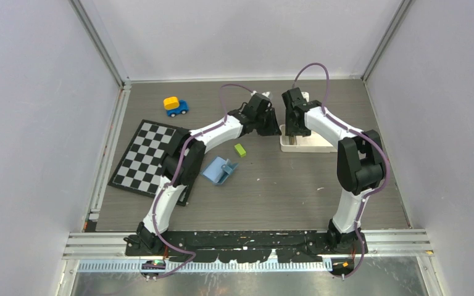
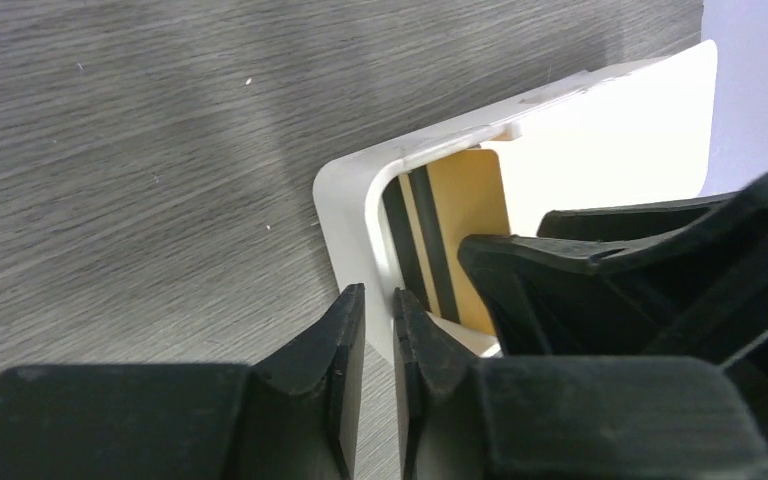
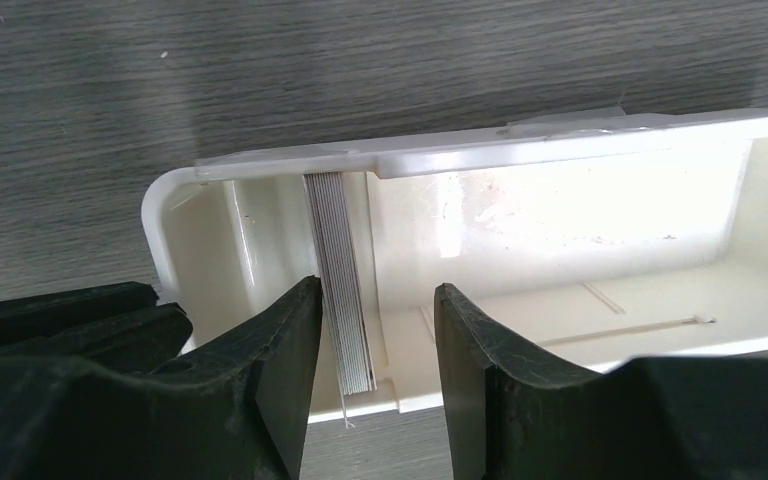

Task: Put the credit cards into the card holder
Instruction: Pick up the credit card from the storage box.

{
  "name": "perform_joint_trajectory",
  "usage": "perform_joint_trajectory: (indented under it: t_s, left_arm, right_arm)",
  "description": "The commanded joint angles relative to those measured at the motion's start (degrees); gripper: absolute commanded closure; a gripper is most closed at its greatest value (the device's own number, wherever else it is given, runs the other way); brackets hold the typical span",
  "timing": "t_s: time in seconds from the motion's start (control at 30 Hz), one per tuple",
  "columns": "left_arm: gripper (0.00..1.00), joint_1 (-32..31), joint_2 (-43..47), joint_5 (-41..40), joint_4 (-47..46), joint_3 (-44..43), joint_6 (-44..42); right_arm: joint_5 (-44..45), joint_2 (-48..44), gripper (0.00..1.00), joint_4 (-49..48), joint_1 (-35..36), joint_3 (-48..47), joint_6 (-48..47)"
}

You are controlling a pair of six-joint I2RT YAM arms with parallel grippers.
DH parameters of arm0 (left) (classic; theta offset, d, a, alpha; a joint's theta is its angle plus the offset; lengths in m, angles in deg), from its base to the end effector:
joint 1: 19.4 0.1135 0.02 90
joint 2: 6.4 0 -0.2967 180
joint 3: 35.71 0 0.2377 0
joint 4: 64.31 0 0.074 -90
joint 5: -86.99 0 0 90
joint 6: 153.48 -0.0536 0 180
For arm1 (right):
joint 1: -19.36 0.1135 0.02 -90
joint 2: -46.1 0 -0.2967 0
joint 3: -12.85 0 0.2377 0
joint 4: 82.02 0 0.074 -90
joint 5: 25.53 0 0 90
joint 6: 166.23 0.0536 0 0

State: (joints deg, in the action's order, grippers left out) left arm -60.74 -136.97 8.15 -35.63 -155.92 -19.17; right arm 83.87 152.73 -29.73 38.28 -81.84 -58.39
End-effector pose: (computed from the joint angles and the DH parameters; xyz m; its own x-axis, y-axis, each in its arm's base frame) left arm 0.4024 -0.3678 0.2164 -0.8699 -0.1475 -0.4706 0.2141 0.7467 -0.6298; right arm 0.3762 0.1101 0.2364 -0.8628 0.0097 -0.5055 0.0999 0.9834 -0.1516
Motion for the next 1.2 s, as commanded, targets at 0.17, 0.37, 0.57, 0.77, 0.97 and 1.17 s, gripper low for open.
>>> perform_joint_trajectory:
  t_s: [0.17, 0.37, 0.57, 0.77, 0.97, 1.17]
  left_arm:
    - [0.65, -0.14, 2.77, 1.46, -0.23, -0.48, -3.10]
    - [0.64, -0.25, 3.08, 1.41, -0.26, -0.26, -3.44]
    - [0.64, -0.23, 3.44, 1.23, -0.26, 0.15, -3.45]
    - [0.63, -0.23, 5.35, 0.42, -0.31, 1.14, -4.79]
    - [0.58, -0.23, 8.39, -0.32, 0.99, 1.86, -7.41]
    - [0.48, -0.19, 14.63, -3.12, 4.39, 5.36, -12.14]
  right_arm:
    - [3.32, -2.36, 0.50, 0.74, -1.25, -2.13, -0.75]
    - [3.02, -3.27, 0.57, 0.74, -1.25, -1.93, -0.47]
    - [3.18, -3.76, 0.70, 0.81, -1.25, -1.95, -0.76]
    - [3.10, -4.00, 0.84, 1.29, -1.30, -2.17, -0.75]
    - [2.44, -4.97, 0.95, 2.00, -1.30, -2.70, -0.62]
    - [0.35, -5.83, 0.99, 2.41, -1.28, -3.18, -0.23]
